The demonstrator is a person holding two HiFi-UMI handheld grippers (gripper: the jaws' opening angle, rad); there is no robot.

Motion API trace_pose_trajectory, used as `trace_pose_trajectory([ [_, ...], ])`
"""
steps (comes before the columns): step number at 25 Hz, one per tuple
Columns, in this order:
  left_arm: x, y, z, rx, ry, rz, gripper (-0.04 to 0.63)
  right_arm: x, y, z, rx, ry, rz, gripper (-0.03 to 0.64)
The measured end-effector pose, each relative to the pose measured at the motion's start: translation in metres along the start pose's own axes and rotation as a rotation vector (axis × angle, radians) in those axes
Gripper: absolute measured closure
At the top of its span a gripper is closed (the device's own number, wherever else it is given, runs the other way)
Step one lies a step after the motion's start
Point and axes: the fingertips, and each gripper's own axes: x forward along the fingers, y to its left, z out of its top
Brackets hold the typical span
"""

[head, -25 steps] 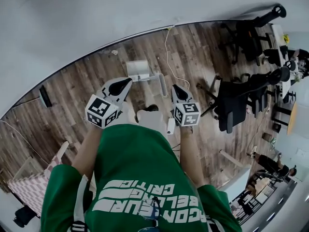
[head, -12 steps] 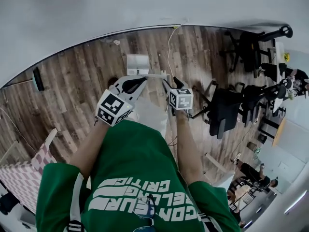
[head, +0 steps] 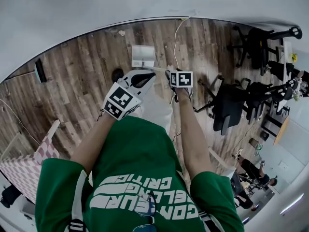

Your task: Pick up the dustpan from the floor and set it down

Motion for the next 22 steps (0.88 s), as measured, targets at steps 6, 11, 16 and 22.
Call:
trace_pose_trajectory([
  [6,0.000,0.007,-0.005,-0.014,0.020,-0.008,0.598,0.023,0.004,-0.011,0.024,0.090,-0.016,0.387],
  [11,-0.003,0.010,-0.008,-0.018,0.033,-0.014,0.598,0.029,0.006,-0.012,-0.001,0.135,-0.033,0.396],
  [16,-0.007,0.011,-0.015,-0.020,0.044,-0.019,0.598,0.031,0.008,-0.014,-0.058,0.154,-0.076,0.471],
  [22,-0.008,0.010,-0.017,-0.014,0.056,-0.031,0.598,0.033,-0.010,-0.029,-0.054,0.160,-0.148,0.499],
])
